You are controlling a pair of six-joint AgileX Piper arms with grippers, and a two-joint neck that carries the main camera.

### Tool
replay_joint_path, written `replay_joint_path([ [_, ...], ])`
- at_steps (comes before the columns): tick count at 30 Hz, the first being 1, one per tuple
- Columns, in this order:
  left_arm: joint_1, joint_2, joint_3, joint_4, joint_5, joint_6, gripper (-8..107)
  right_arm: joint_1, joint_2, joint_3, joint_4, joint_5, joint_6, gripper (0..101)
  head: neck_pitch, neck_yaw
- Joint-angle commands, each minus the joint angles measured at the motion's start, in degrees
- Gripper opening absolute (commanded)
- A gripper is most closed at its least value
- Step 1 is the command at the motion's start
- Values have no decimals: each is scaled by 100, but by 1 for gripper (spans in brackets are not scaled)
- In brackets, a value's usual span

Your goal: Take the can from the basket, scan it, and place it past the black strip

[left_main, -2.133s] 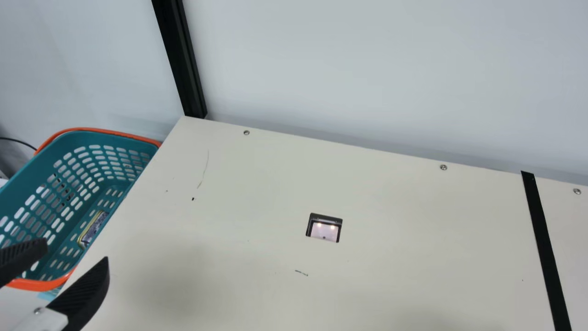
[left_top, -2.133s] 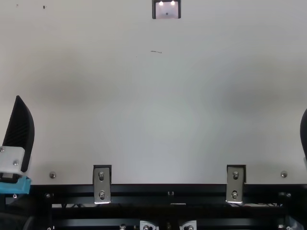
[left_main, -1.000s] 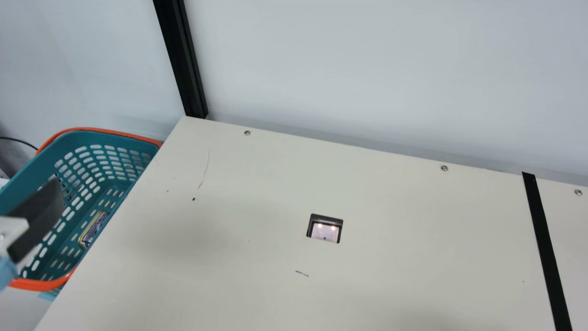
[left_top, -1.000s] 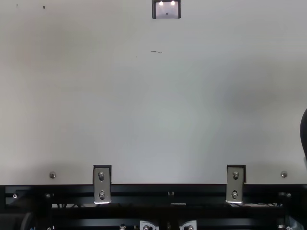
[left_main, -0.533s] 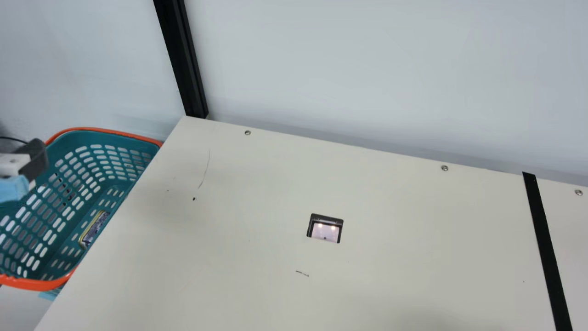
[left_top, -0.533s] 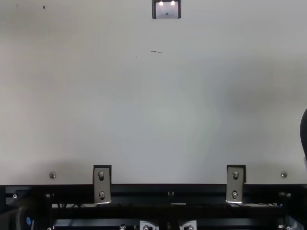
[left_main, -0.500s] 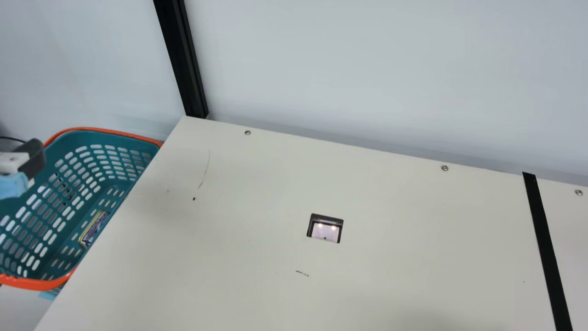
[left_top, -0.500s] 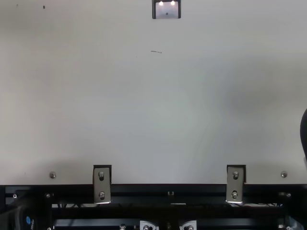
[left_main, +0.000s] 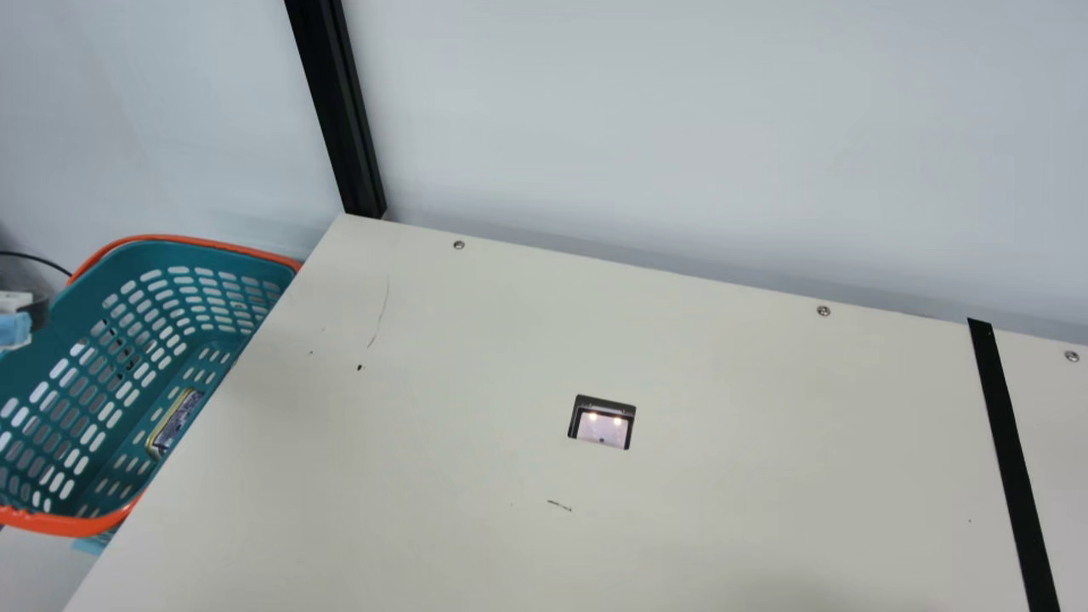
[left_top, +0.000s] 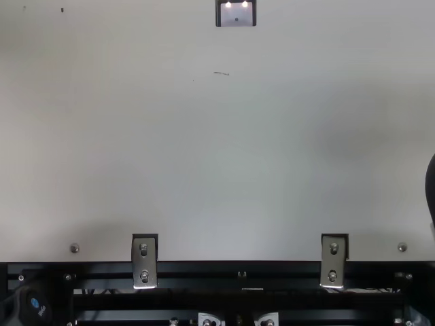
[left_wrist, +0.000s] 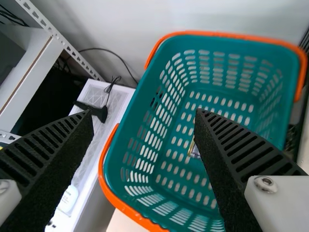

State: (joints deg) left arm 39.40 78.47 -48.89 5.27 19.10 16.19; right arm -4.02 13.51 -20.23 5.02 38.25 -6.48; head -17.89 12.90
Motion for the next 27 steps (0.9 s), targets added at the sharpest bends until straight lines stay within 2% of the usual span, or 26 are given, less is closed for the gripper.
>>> replay_joint_path([
  [1,25,231,-101,20,126,129,90,0,0,0,0,0,0,101,-209,110],
  [16,-254,1574,-640,875,804,-321,90,0,0,0,0,0,0,101,-209,110],
  [27,-545,2808,-1029,998,738,-517,90,0,0,0,0,0,0,101,-209,110],
])
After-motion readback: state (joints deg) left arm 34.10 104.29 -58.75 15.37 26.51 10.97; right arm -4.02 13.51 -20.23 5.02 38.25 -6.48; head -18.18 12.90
